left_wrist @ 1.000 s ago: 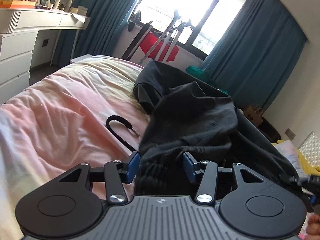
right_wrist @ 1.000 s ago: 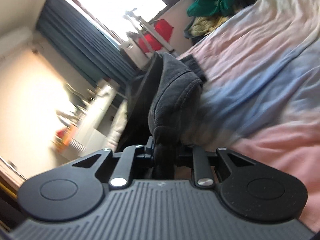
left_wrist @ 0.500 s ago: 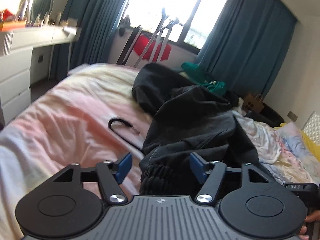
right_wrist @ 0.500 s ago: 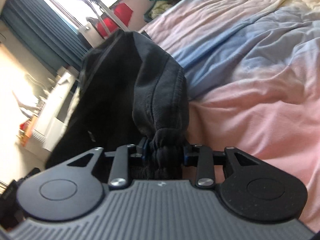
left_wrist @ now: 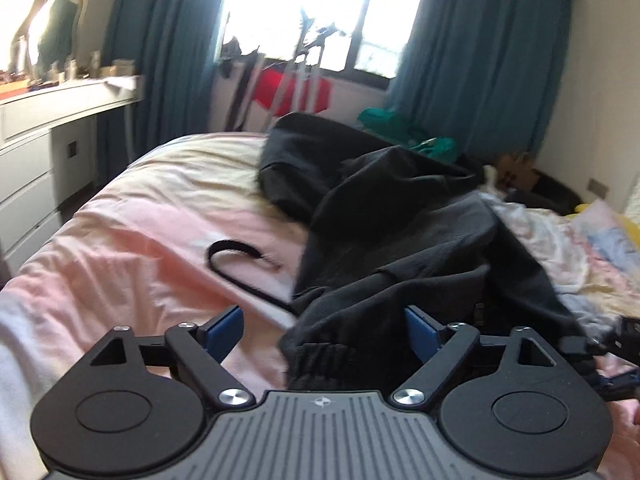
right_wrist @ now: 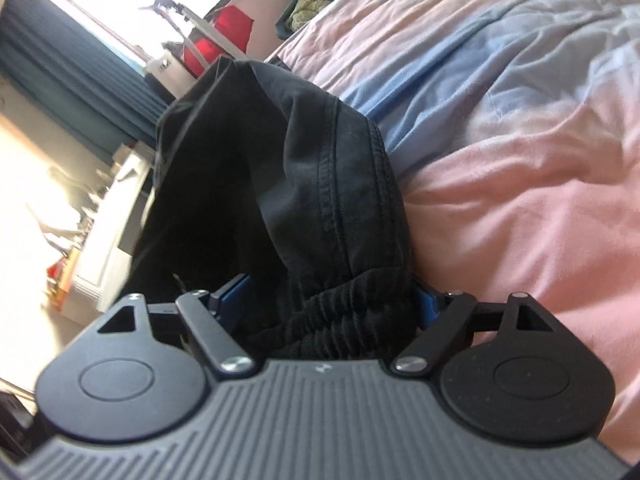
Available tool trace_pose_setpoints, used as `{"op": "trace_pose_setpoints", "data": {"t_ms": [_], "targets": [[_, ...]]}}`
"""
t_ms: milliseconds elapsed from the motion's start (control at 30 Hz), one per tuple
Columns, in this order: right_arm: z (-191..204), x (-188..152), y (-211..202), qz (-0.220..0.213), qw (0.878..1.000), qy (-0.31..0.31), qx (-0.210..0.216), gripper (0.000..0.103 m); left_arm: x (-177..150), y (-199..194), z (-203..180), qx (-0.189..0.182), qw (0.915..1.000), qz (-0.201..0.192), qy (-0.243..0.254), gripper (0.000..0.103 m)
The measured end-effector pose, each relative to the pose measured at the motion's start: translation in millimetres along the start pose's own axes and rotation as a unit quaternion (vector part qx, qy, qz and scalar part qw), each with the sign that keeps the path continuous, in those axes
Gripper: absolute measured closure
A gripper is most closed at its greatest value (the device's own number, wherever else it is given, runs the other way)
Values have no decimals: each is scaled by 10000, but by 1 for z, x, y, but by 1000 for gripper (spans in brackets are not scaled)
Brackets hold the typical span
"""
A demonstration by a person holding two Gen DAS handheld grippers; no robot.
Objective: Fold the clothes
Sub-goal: 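Grasp the black pants leg with the right gripper while the left gripper holds the cuff, then lift the black pants off the bed with both grippers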
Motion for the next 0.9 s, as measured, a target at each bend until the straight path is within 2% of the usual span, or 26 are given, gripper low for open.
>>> {"op": "trace_pose_setpoints", "data": {"t_ms": [67, 233, 433, 533, 667, 800, 900], "targets": [[-3, -1, 4, -9, 9996, -189, -199, 22, -3, 6, 11, 208, 9995, 132, -191, 12], [-16, 9, -7, -347, 9987, 35, -382, 22, -9, 11, 32, 529, 9966, 328, -532, 12], [-19, 10, -7, -327, 9986, 100, -391, 22, -11, 9, 32, 503, 9969, 315, -518, 12], [-14, 12, -12, -390, 9988, 198, -205, 21, -11, 8, 31, 476, 9972, 298, -499, 13], [-7, 14, -19, -461, 9980, 383, 184, 24, -4, -5, 24, -18, 9969, 66, -779, 14], [-9, 12, -16, -415, 9983, 404, 111, 24, -5, -5, 13, -459, 9942, 107, -969, 15], [-16, 11, -11, -351, 9976, 599, 72, 24, -12, 2, 5, -401, 9967, 236, -670, 18]]}}
Point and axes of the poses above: each gripper's, at about its wrist camera, not at the fingertips, and y roughly the way its jaws point, z to its left, x to its top, the point moved 8 cm from there along y, roughly the way its jaws point, and after that the axes turned 2 degrees about y, right-handed, at the moved point
